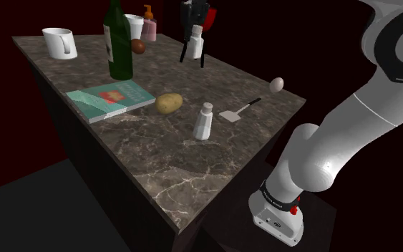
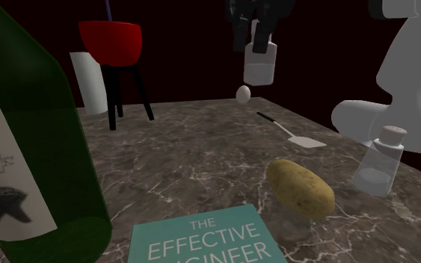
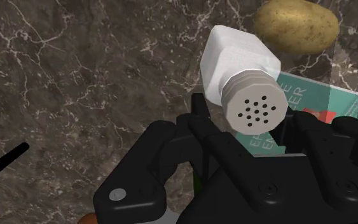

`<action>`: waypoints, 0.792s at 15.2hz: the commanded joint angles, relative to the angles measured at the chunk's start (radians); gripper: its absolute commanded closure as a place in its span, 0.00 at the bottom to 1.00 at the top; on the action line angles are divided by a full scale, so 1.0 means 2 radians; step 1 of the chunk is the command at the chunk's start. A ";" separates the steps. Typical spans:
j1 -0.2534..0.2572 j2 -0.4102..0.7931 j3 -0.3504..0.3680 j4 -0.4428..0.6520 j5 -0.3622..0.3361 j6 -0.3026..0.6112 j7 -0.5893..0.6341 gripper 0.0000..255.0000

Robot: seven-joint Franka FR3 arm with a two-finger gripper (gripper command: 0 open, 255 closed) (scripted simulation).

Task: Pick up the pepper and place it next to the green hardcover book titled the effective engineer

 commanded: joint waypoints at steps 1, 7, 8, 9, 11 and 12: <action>0.010 -0.008 0.018 -0.009 0.002 0.000 0.028 1.00; 0.035 -0.009 0.068 -0.008 0.009 -0.004 0.103 1.00; 0.039 -0.007 0.076 -0.006 0.010 -0.005 0.116 1.00; 0.044 -0.005 0.085 -0.003 0.011 -0.006 0.128 1.00; 0.053 0.002 0.101 0.004 0.012 -0.008 0.153 1.00; 0.057 0.006 0.110 0.009 0.013 -0.009 0.166 1.00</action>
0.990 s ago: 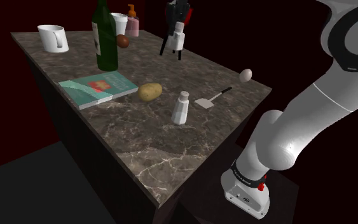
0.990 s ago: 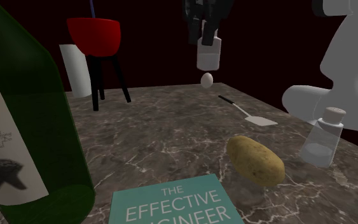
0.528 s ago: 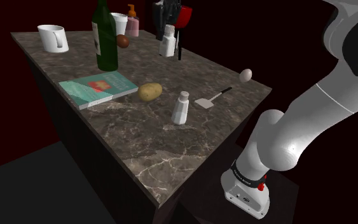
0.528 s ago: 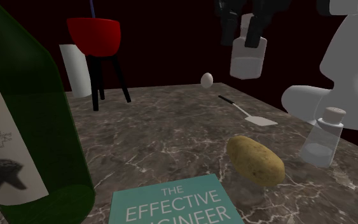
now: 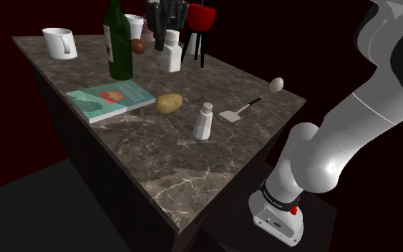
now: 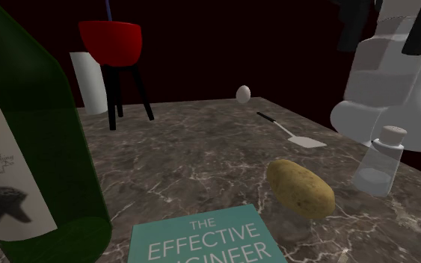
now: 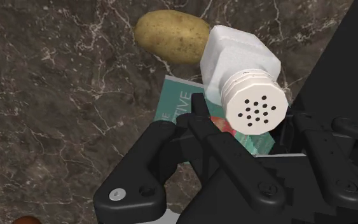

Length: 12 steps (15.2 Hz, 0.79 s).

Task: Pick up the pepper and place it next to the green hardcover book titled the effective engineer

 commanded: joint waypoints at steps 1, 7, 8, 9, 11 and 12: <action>0.009 0.009 0.018 0.009 0.001 -0.001 0.028 1.00; 0.036 0.049 0.068 0.054 -0.003 -0.010 0.106 1.00; 0.041 0.057 0.077 0.064 -0.005 -0.012 0.119 1.00; 0.049 0.072 0.089 0.080 -0.009 -0.016 0.138 1.00; 0.049 0.065 0.088 0.058 -0.007 -0.001 0.138 1.00; 0.049 0.062 0.087 0.048 -0.006 0.007 0.137 1.00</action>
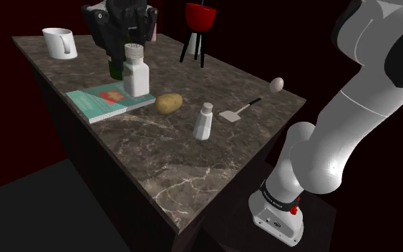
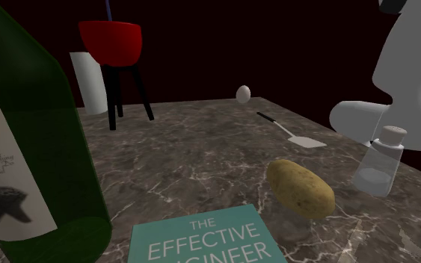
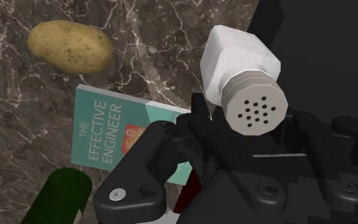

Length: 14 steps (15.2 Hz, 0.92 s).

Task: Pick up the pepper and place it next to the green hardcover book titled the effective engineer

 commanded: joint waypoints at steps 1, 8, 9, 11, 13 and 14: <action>0.000 -0.006 0.000 -0.020 0.002 0.014 0.001 1.00; 0.000 -0.022 -0.002 -0.086 0.006 0.065 0.000 1.00; 0.000 -0.024 -0.002 -0.095 0.007 0.072 0.000 1.00; 0.001 -0.027 -0.002 -0.112 0.008 0.086 0.000 1.00; 0.001 -0.030 -0.003 -0.128 0.008 0.099 0.000 1.00; 0.001 -0.031 -0.003 -0.136 0.009 0.106 0.001 1.00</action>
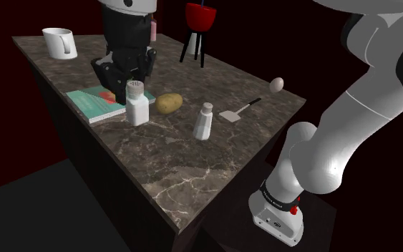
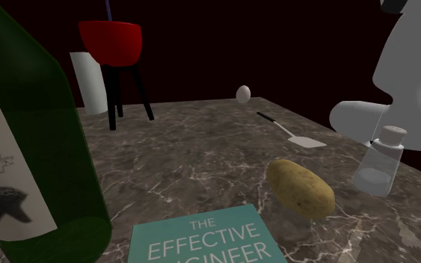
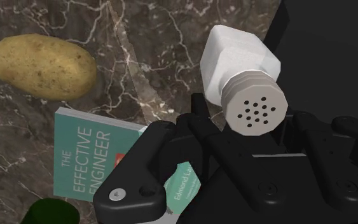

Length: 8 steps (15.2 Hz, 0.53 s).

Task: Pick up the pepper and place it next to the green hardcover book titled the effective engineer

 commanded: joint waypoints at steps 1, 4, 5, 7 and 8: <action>0.000 -0.003 0.000 -0.016 0.001 0.014 0.001 1.00; 0.001 -0.005 0.000 -0.039 0.001 0.035 0.001 1.00; 0.001 -0.006 0.000 -0.046 0.002 0.041 0.001 1.00; 0.001 -0.006 0.000 -0.061 0.002 0.055 0.002 1.00; 0.001 -0.007 0.001 -0.068 0.002 0.061 0.002 1.00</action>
